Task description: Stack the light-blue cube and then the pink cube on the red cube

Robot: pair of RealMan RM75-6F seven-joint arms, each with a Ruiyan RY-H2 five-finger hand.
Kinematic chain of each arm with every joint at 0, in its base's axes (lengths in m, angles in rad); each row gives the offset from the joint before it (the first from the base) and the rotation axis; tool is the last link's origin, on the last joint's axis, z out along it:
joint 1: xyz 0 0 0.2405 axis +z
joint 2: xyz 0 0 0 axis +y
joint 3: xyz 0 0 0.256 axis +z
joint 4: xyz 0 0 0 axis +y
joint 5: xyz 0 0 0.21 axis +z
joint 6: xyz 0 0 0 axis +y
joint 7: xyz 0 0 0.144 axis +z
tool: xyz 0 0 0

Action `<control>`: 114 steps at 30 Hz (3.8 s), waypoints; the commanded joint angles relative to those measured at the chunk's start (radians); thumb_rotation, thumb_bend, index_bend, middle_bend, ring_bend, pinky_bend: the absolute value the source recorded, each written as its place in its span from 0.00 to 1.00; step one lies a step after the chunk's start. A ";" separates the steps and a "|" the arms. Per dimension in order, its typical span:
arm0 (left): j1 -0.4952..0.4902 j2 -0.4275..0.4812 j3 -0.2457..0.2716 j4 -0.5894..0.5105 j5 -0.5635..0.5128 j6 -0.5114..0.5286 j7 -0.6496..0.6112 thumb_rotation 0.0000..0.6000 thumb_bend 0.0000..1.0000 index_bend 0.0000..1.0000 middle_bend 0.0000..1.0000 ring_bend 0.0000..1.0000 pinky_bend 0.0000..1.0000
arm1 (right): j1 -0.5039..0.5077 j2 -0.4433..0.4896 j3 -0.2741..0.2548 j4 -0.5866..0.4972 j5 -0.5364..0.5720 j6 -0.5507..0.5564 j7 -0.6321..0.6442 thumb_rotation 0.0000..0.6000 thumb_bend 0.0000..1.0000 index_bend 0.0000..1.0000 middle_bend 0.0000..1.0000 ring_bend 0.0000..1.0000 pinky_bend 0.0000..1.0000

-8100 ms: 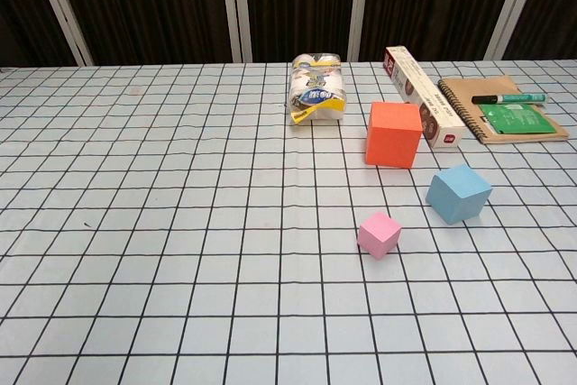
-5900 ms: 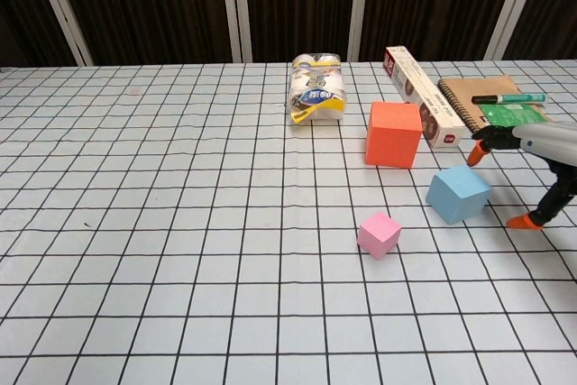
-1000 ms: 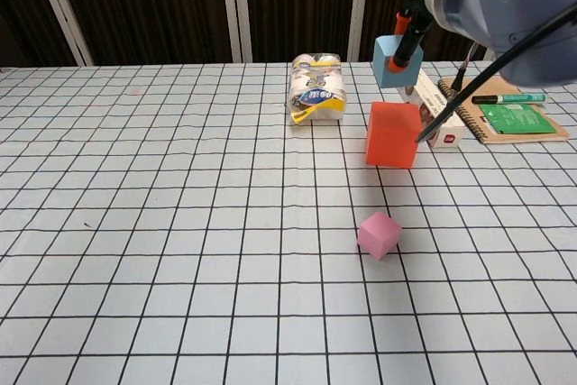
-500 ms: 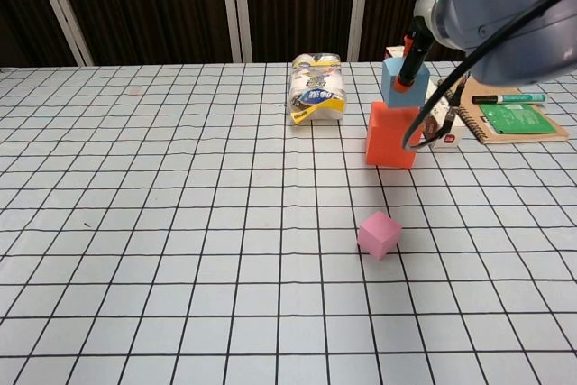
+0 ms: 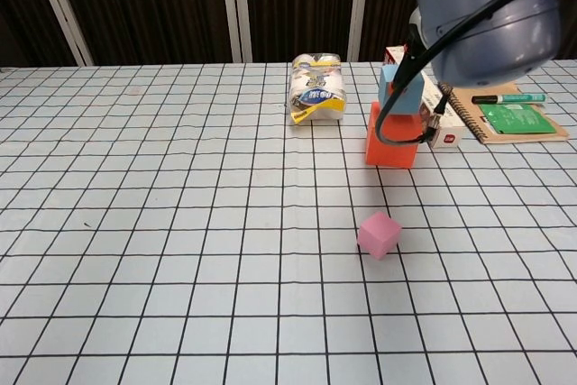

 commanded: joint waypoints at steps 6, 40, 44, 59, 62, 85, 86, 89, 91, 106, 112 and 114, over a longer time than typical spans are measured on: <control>-0.002 0.001 -0.001 0.002 -0.003 -0.002 -0.004 1.00 0.16 0.04 0.00 0.00 0.00 | 0.007 -0.020 0.009 0.000 -0.015 0.000 0.001 1.00 0.84 0.74 0.00 0.00 0.00; 0.002 0.001 0.000 0.000 -0.006 0.006 0.001 1.00 0.16 0.04 0.00 0.00 0.00 | -0.038 -0.012 0.015 0.002 -0.024 -0.045 -0.019 1.00 0.84 0.74 0.00 0.00 0.00; 0.002 0.000 -0.001 0.000 -0.007 0.008 0.003 1.00 0.16 0.04 0.00 0.00 0.00 | -0.041 -0.012 0.011 0.007 -0.029 -0.052 -0.019 1.00 0.84 0.75 0.00 0.00 0.00; 0.001 0.000 -0.002 -0.001 -0.013 0.006 0.006 1.00 0.16 0.04 0.00 0.00 0.00 | -0.051 -0.013 0.005 0.001 -0.035 -0.068 -0.015 1.00 0.84 0.75 0.00 0.00 0.00; 0.002 0.000 -0.002 -0.001 -0.011 0.008 0.003 1.00 0.16 0.04 0.00 0.00 0.00 | -0.053 -0.007 0.006 -0.004 -0.034 -0.074 -0.017 1.00 0.84 0.74 0.00 0.00 0.00; 0.006 0.003 0.001 -0.002 -0.004 0.015 0.000 1.00 0.16 0.04 0.00 0.00 0.00 | -0.061 0.017 -0.004 -0.047 -0.037 -0.087 -0.008 1.00 0.84 0.55 0.00 0.00 0.00; 0.006 0.003 0.001 -0.002 -0.004 0.015 0.000 1.00 0.16 0.04 0.00 0.00 0.00 | -0.061 0.016 -0.004 -0.045 -0.042 -0.085 -0.001 1.00 0.84 0.58 0.00 0.00 0.00; 0.005 0.002 0.000 -0.002 -0.007 0.013 0.002 1.00 0.16 0.04 0.00 0.00 0.00 | -0.061 0.011 -0.002 -0.040 -0.048 -0.087 0.015 1.00 0.84 0.65 0.00 0.00 0.00; 0.005 0.002 0.001 -0.003 -0.006 0.014 0.003 1.00 0.16 0.04 0.00 0.00 0.00 | -0.061 0.008 -0.003 -0.035 -0.050 -0.089 0.020 1.00 0.84 0.66 0.00 0.00 0.00; 0.006 0.002 0.000 -0.002 -0.007 0.014 0.003 1.00 0.16 0.04 0.00 0.00 0.00 | -0.052 -0.004 -0.011 0.000 -0.050 -0.093 0.017 1.00 0.84 0.68 0.00 0.00 0.00; 0.007 0.003 0.000 -0.003 -0.006 0.015 0.003 1.00 0.16 0.04 0.00 0.00 0.00 | -0.051 -0.003 -0.013 -0.003 -0.046 -0.092 0.006 1.00 0.84 0.68 0.00 0.00 0.00; 0.007 0.003 0.001 -0.003 -0.005 0.015 0.003 1.00 0.16 0.04 0.00 0.00 0.00 | -0.052 -0.002 -0.015 -0.007 -0.045 -0.092 0.003 1.00 0.84 0.68 0.00 0.00 0.00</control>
